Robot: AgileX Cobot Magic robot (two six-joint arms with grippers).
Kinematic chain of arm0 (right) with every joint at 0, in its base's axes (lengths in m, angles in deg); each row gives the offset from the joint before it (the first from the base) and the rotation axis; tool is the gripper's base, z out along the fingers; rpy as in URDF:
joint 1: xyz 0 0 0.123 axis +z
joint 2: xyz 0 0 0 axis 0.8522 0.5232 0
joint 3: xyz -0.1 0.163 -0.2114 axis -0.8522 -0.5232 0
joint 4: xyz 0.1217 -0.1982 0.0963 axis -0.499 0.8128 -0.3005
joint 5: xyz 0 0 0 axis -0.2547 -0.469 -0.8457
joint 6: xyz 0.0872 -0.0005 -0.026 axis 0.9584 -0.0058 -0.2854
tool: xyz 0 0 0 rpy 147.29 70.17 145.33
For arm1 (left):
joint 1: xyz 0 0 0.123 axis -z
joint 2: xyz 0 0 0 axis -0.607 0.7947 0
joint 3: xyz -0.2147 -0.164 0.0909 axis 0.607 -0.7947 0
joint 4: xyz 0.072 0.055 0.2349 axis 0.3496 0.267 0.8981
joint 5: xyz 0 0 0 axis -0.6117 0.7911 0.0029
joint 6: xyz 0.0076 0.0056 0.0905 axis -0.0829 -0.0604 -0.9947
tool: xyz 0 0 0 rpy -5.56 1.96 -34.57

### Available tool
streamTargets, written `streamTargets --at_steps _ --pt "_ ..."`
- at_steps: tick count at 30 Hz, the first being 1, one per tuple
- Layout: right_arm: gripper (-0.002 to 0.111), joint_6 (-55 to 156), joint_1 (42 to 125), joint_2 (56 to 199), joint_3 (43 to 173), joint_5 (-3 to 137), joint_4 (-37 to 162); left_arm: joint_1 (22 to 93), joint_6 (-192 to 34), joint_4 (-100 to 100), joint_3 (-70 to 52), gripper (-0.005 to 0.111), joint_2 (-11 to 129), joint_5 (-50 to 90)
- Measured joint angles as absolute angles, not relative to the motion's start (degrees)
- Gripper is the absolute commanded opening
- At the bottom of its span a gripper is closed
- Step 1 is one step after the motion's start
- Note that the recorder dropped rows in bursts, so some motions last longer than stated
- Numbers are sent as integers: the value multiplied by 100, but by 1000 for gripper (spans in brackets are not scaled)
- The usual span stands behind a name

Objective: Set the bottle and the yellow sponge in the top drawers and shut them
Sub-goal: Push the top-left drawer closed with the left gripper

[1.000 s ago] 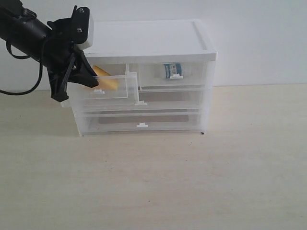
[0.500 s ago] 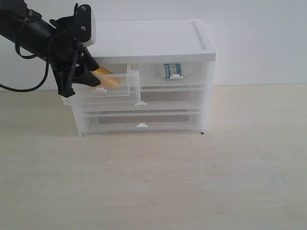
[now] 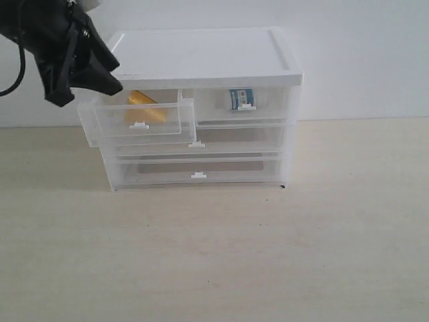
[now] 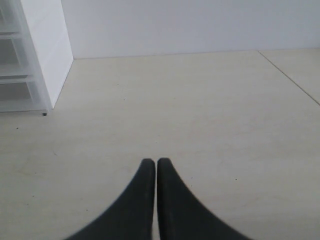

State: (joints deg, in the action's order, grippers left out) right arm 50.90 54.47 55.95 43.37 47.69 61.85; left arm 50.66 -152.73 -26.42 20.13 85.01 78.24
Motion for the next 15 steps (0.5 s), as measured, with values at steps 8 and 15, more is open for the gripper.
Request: streamTargets --at_steps 8,15 --pt "0 5090 5447 5595 4337 4769 6185 5066 -14452 -2033 2013 5 8999 8547" --pt "0 5090 5447 5595 4337 4769 6185 5066 -13492 -1944 2013 5 9649 6186"
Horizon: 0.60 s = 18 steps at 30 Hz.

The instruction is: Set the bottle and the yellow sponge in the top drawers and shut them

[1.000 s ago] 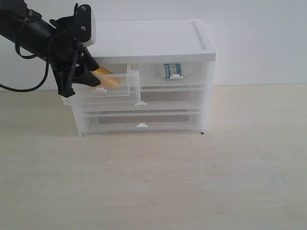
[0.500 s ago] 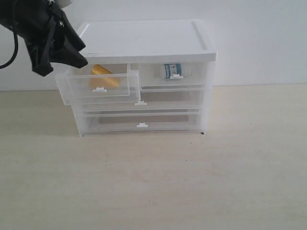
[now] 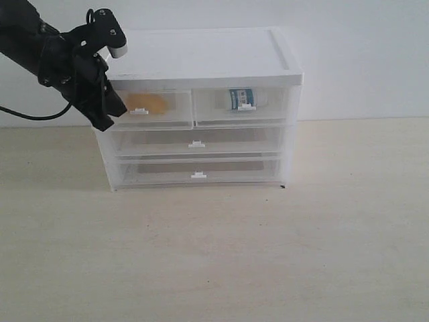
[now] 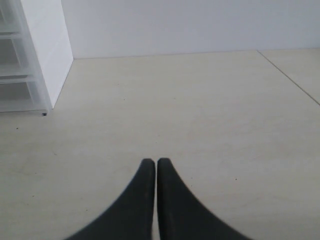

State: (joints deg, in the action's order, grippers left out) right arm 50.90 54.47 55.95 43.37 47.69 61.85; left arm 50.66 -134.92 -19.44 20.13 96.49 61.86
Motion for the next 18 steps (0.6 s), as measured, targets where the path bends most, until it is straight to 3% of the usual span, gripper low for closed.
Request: streamTargets --at_steps 13,18 --pt "0 5090 5447 5595 4337 4769 6185 5066 -13098 -1941 1978 4 9550 6180" --pt "0 5090 5447 5595 4337 4769 6185 5066 -11989 -1671 1989 4 9074 6445"
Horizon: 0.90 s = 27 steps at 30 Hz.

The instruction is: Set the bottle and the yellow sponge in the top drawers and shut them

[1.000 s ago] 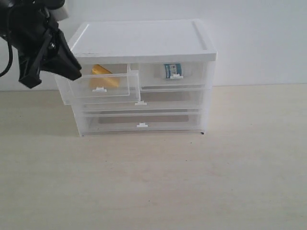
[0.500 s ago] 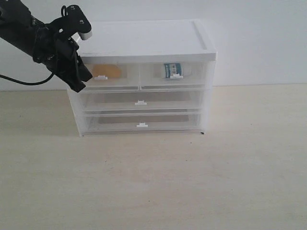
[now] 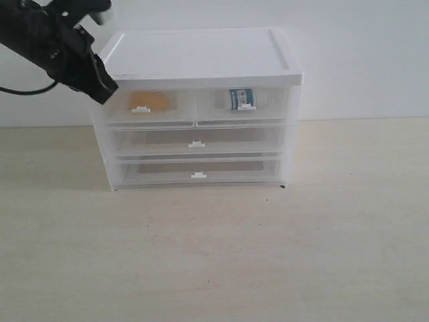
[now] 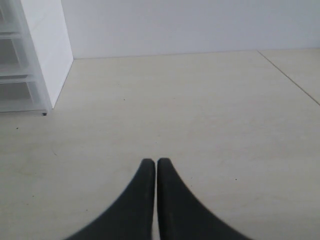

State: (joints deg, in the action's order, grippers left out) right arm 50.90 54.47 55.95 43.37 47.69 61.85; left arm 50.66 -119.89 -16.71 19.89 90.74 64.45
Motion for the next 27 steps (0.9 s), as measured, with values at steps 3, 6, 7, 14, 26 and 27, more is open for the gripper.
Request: streamTargets --at_steps 3,6,7,14,26,27 --pt "0 5090 5447 5595 4337 4769 6185 5066 -11052 -1244 1989 4 8730 6876" --pt "0 5090 5447 5595 4337 4769 6185 5066 -10017 -694 1950 4 8442 7273" --pt "0 5090 5447 5595 4337 4769 6185 5066 -9592 -471 1890 4 8324 7315" --pt "0 5090 5447 5595 4337 4769 6185 5066 -7733 588 1161 4 7360 7154" --pt "0 5090 5447 5595 4337 4769 6185 5066 -7103 692 -861 4 5269 6159" --pt "0 5090 5447 5595 4337 4769 6185 5066 -7086 692 -1072 4 5084 6069"
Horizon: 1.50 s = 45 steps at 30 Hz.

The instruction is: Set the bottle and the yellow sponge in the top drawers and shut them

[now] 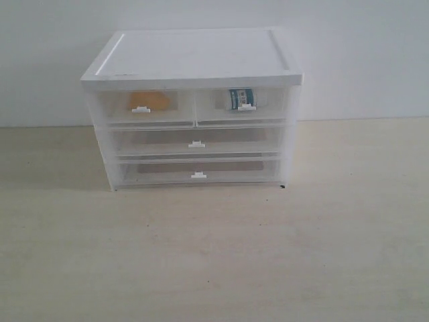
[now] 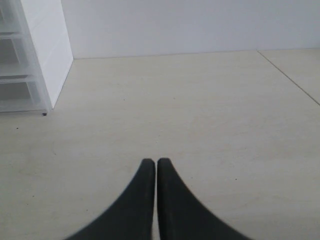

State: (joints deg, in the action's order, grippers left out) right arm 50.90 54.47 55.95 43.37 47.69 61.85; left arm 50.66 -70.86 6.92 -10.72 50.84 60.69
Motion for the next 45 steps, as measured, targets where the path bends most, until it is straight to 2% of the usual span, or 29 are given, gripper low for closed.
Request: streamTargets --at_steps 5,15,21,35,45 --pt "0 5090 5447 5595 4337 4769 6185 5066 -7082 692 -1889 4 4217 5789" --pt "0 5090 5447 5595 4337 4769 6185 5066 -7050 346 -2649 4 2524 5905" --pt "0 5090 5447 5595 4337 4769 6185 5066 -6989 262 -3111 4 1966 5829" --pt "0 5090 5447 5595 4337 4769 6185 5066 -6944 216 -4681 4 1450 3697" --pt "0 5090 5447 5595 4337 4769 6185 4805 -7027 318 -5524 4 57 3429"
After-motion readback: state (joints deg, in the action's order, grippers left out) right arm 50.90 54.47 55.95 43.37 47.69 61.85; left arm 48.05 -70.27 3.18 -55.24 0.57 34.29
